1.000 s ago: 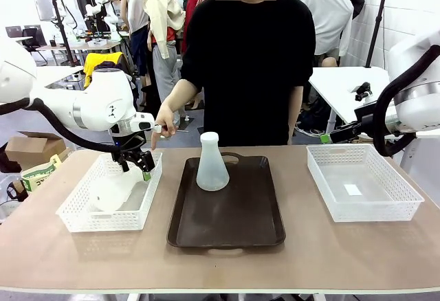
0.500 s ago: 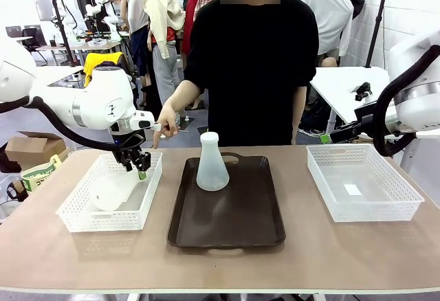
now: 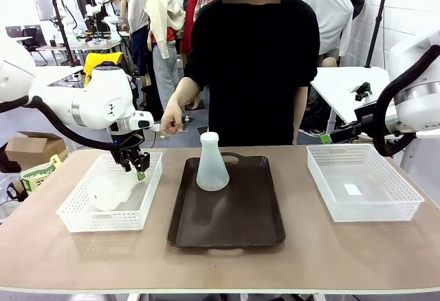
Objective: Prepare the laboratory tools.
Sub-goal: Pick up the Big flask that the person points to, then place the picked Big flask upright in the Handle tray as directed by the person.
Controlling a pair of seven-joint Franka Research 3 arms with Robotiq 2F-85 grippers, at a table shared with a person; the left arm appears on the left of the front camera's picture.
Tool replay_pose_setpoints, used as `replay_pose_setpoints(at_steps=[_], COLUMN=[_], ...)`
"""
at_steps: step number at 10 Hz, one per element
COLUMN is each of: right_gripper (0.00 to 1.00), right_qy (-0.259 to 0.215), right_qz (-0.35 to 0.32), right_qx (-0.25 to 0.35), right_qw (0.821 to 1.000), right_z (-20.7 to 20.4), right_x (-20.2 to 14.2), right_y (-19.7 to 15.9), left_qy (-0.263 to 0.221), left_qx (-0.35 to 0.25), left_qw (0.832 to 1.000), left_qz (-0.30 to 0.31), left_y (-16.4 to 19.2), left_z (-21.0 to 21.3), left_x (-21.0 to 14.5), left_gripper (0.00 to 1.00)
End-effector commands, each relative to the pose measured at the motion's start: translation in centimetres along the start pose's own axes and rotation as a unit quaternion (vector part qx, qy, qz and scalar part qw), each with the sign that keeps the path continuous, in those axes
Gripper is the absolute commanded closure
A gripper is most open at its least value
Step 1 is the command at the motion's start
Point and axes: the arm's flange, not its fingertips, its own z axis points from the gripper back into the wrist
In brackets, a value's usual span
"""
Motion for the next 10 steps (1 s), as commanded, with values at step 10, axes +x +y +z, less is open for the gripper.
replay_pose_setpoints(at_steps=[10], right_gripper=[0.0], right_qy=[0.003], right_qz=[0.002], right_qx=[0.0], right_qw=[1.0], right_z=[0.06], right_x=[-0.04], right_y=[-0.03], left_qy=[-0.009], left_qx=[0.007], left_qw=[1.0], left_qz=[-0.007], left_y=[-0.19], left_z=[0.08], left_x=[0.23], left_gripper=[1.0])
